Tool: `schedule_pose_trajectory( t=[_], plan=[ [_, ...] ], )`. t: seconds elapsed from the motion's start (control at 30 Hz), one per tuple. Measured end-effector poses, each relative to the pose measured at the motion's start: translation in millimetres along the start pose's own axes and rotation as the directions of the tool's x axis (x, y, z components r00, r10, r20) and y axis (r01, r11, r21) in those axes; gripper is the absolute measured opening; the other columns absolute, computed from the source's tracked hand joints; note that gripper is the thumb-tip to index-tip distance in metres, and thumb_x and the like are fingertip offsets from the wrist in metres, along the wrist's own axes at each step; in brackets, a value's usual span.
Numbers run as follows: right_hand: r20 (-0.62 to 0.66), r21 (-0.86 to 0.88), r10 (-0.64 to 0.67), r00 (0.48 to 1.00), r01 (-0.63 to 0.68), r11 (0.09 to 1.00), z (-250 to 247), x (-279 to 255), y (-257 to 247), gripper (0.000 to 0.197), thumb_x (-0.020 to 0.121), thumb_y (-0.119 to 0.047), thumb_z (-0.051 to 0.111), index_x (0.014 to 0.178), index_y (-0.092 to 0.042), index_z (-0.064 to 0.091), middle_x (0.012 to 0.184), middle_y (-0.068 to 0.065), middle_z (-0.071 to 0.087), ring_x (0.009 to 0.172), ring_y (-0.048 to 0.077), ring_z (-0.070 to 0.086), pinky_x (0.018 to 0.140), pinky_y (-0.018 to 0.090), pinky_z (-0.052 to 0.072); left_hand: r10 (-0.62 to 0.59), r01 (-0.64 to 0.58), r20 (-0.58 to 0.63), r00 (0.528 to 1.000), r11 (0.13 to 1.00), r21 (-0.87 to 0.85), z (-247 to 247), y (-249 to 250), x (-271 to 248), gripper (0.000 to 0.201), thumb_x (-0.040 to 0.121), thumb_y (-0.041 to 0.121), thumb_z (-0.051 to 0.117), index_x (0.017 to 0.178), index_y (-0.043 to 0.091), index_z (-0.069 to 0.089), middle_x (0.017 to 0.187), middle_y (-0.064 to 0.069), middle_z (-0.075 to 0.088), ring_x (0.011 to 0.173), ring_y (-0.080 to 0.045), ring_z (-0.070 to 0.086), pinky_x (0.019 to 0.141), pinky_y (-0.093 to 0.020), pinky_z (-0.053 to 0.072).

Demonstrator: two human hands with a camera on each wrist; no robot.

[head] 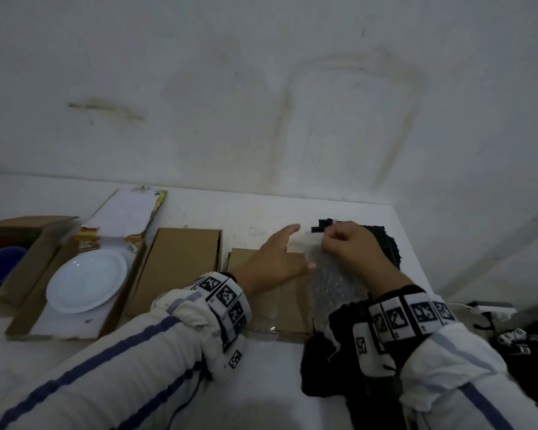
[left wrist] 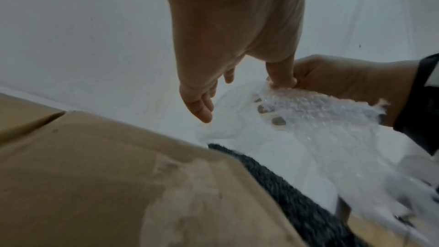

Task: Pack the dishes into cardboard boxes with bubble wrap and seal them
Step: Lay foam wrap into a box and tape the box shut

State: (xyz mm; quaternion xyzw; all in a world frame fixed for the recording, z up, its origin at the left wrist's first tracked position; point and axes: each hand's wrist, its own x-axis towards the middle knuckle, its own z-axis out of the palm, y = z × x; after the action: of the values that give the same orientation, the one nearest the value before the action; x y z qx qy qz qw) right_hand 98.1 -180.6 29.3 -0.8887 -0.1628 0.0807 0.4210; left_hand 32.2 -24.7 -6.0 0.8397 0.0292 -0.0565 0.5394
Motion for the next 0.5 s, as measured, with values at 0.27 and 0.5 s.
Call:
schedule_pose_trajectory(
  t=[0.27, 0.5],
  plan=[
    [0.191, 0.313, -0.172, 0.966, 0.106, 0.944, 67, 8, -68, 0.008, 0.085, -0.013, 0.063, 0.08, -0.016, 0.059, 0.079, 0.001, 0.063, 0.075, 0.011, 0.057, 0.069, 0.024, 0.047, -0.158, 0.11, -0.253, 0.954, 0.975, -0.191, -73, -13, -27, 0.038, 0.083, 0.047, 0.064, 0.099, 0.013, 0.057, 0.097, -0.004, 0.065, 0.09, -0.02, 0.063, 0.078, -0.037, 0.054],
    [0.416, 0.337, -0.201, 0.887, 0.055, 0.94, 168, 12, -121, 0.034, 0.083, 0.0, 0.058, 0.095, -0.031, 0.056, 0.111, 0.011, 0.059, 0.099, 0.033, 0.06, 0.078, 0.047, 0.057, -0.342, 0.134, -0.375, 0.862, 0.866, -0.481, -163, -67, -80, 0.01, 0.085, 0.014, 0.06, 0.091, 0.015, 0.052, 0.089, -0.009, 0.058, 0.08, -0.024, 0.057, 0.07, -0.037, 0.05]
  ],
)
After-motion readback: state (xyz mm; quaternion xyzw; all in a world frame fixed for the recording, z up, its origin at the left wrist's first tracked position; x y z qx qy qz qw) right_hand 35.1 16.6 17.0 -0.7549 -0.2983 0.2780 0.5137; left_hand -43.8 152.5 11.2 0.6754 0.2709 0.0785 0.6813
